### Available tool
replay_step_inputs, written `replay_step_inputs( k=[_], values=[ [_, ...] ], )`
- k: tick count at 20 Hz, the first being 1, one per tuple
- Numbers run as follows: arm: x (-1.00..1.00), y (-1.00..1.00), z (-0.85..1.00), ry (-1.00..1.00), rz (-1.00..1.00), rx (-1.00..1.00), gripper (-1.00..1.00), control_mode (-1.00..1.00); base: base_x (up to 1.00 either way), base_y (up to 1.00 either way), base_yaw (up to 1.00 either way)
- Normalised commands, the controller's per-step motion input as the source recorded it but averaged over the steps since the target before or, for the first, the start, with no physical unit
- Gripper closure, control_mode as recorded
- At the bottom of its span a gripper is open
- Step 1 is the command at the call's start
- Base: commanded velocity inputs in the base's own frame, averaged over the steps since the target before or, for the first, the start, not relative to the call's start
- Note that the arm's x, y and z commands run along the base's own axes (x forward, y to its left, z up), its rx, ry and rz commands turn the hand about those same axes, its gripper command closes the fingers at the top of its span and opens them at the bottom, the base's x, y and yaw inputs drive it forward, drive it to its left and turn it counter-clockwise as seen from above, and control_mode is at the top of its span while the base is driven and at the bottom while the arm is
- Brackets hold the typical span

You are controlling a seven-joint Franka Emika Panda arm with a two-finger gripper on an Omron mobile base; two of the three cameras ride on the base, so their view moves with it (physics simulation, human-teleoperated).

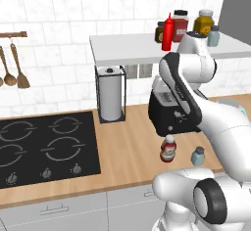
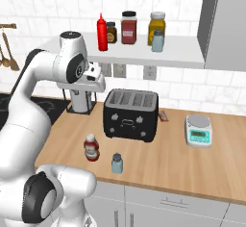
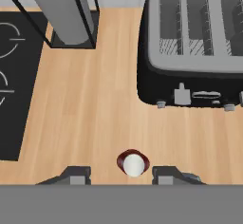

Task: Put the shaker and condiment bottle from the counter next to their counterparts in the cabinet.

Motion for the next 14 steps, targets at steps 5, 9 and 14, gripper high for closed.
replay_step_inputs(
  k=[5, 9, 14],
  values=[
    [-0.01, -0.12, 0.00, -0.02, 0.00, 0.03, -1.00, -1.00, 0.00, 0.00, 0.00],
    [-0.03, -0.65, 0.00, -0.17, 0.00, 0.20, -1.00, -1.00, 0.00, 0.00, 0.00],
    [0.00, -0.50, 0.00, -0.03, 0.04, 0.01, -1.00, -1.00, 0.00, 0.00, 0.00]
  ],
)
